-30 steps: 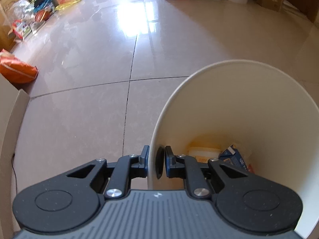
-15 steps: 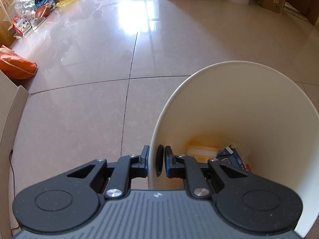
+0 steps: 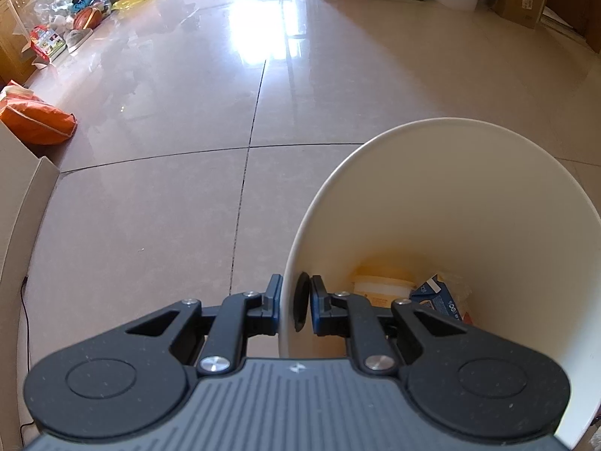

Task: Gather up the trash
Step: 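Lower the open right tool onto the crumpled white paper, then carry the crumpled paper over the bin with the right tool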

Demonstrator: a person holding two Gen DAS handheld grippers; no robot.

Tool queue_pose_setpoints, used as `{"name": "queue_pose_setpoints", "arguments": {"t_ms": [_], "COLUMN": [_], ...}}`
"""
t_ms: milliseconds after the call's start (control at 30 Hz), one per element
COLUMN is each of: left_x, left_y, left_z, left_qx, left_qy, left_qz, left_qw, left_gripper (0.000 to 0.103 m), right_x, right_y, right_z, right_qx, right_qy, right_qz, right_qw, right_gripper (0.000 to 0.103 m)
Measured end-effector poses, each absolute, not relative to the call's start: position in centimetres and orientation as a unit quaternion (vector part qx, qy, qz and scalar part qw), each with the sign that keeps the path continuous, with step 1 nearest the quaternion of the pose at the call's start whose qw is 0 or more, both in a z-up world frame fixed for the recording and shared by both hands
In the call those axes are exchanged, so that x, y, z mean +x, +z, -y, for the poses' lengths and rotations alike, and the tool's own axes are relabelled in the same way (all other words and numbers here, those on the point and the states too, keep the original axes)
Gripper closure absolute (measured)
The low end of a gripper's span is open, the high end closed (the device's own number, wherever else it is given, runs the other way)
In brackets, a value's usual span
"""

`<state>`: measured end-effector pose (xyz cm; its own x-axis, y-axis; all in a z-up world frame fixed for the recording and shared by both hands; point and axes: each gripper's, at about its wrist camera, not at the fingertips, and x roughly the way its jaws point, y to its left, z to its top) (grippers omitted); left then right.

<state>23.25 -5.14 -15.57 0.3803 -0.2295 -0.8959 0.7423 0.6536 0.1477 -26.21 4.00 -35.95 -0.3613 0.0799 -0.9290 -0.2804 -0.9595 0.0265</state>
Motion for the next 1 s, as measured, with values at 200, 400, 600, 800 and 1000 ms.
{"name": "queue_pose_setpoints", "arguments": {"t_ms": [200,400,600,800,1000], "left_x": [23.0,23.0,22.7,22.9,22.9], "left_y": [-15.4,-15.2,-15.3,-15.5,-15.6], "left_z": [5.4,5.2,5.0,5.0,5.1], "left_qx": [0.271,0.266,0.274,0.272,0.275], "left_qy": [-0.308,-0.311,-0.318,-0.323,-0.320], "left_qz": [-0.464,-0.470,-0.466,-0.470,-0.470], "left_qw": [0.785,0.782,0.779,0.775,0.775], "left_gripper": [0.090,0.090,0.090,0.090,0.090], "right_x": [-26.7,-27.4,-27.7,-28.5,-28.7], "right_y": [-36.7,-36.9,-37.0,-36.1,-35.1], "right_z": [-4.3,-3.7,-4.0,-4.2,-4.3], "right_qx": [-0.525,-0.513,-0.513,-0.513,-0.534], "right_qy": [0.836,0.843,0.841,0.842,0.831], "right_qz": [-0.103,-0.102,-0.112,-0.098,-0.096], "right_qw": [0.126,0.129,0.130,0.133,0.124], "right_gripper": [0.000,0.000,0.000,0.035,0.046]}}
